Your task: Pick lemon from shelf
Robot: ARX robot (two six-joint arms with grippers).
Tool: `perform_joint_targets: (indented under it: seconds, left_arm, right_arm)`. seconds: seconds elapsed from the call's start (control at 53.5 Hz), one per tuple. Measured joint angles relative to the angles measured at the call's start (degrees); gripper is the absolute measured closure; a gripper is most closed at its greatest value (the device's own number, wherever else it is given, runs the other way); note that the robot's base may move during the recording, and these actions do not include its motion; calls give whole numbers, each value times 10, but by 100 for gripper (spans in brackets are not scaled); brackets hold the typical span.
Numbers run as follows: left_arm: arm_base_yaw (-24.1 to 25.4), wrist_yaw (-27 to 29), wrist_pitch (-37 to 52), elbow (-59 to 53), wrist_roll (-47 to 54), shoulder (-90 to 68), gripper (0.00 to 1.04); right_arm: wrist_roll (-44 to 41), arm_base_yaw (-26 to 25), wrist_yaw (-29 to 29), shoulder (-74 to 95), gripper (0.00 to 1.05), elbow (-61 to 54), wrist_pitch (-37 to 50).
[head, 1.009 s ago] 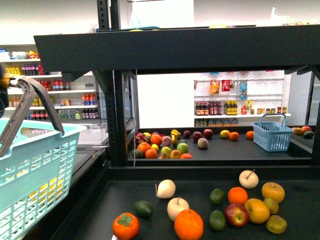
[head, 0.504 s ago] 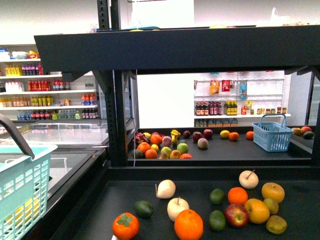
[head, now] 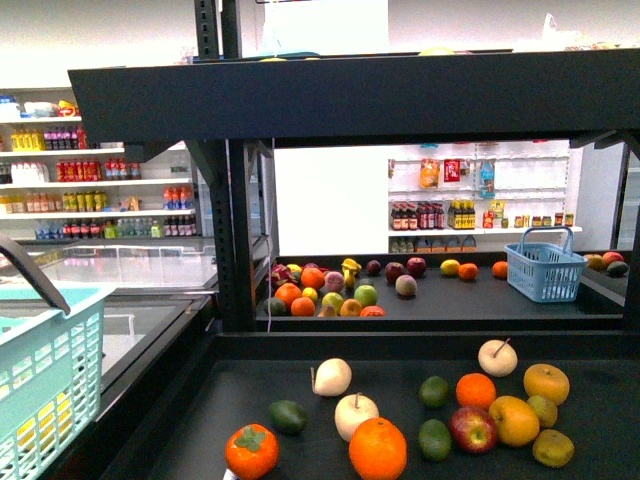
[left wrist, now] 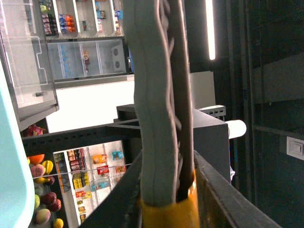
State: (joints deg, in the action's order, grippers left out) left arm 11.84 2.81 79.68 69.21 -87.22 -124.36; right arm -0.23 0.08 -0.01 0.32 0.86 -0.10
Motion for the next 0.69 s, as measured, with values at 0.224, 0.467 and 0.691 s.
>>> perform_joint_targets:
  seconds: [0.224, 0.467, 0.691]
  left_arm:
    - [-3, -10, -3, -25, 18, 9, 31]
    - [-3, -18, -60, -79, 54, 95, 8]
    - [-3, -35, -191, -125, 144, 187, 8]
  right_arm:
    - [0, 0, 0, 0, 8, 0, 0]
    - [0, 0, 0, 0, 8, 0, 0]
    - [0, 0, 0, 0, 8, 0, 0]
